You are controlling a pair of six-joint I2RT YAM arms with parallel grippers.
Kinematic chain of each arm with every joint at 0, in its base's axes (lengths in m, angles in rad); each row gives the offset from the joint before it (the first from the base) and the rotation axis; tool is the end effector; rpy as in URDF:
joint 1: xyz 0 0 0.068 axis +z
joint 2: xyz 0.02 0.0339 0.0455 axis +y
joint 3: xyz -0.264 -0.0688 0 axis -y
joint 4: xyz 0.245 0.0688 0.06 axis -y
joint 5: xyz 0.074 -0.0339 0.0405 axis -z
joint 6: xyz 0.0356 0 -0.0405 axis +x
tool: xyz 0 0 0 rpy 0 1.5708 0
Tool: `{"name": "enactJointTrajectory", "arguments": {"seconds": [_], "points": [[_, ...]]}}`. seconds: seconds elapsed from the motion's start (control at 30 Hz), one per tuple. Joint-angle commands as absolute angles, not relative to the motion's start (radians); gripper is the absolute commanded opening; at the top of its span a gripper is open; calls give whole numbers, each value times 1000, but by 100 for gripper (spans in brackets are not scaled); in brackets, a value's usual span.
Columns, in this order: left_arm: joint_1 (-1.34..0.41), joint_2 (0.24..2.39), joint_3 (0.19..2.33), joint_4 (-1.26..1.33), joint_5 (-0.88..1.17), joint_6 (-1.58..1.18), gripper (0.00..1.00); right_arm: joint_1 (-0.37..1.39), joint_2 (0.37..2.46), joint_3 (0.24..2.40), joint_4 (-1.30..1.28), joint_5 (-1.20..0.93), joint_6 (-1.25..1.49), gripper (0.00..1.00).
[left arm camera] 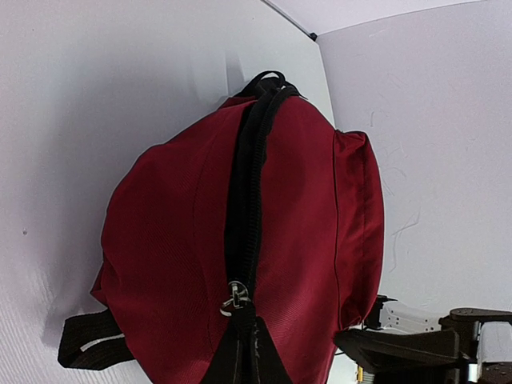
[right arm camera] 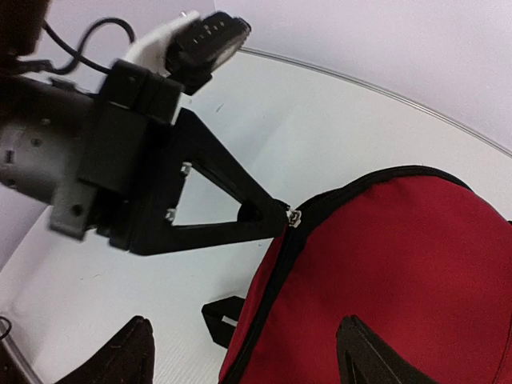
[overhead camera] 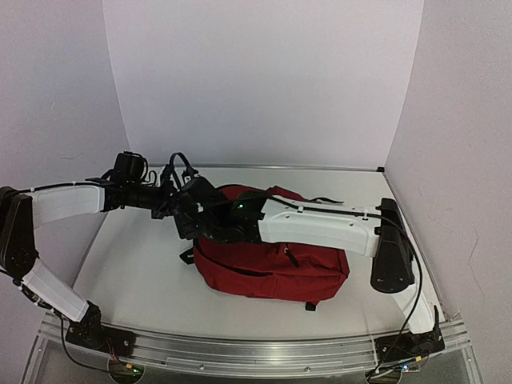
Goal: Pack the student bag
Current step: Zip the student bag at the center of the board.
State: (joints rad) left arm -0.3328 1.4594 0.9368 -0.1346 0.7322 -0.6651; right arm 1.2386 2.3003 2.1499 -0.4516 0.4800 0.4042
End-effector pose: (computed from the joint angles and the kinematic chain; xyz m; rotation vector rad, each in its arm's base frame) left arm 0.2875 -0.1246 0.2442 0.0477 2.3732 -1.3338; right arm 0.1898 0.4996 0.2731 -0.6077 2.0429 0.4620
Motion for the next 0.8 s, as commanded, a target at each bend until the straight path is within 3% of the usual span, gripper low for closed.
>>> {"name": "enactJointTrajectory", "arguments": {"seconds": [0.0,0.1,0.23,0.27,0.3,0.77], "points": [[-316,1397,933,-68,732,-677,0,1240,2419,2281,-578,617,387,78],[-316,1396,932,-66,731,-679,0,1240,2467,2311,-585,641,379,74],[-316,1399,934,-73,724,-679,0,1241,2462,2305,-589,680,396,17],[-316,1400,935,-75,718,-688,0,1241,2447,2295,-587,676,393,5],[-316,1404,939,-76,713,-698,0,1244,2428,2280,-580,664,381,1],[-313,1495,1013,-61,707,-705,0,1322,1912,1642,-346,218,273,0]]}}
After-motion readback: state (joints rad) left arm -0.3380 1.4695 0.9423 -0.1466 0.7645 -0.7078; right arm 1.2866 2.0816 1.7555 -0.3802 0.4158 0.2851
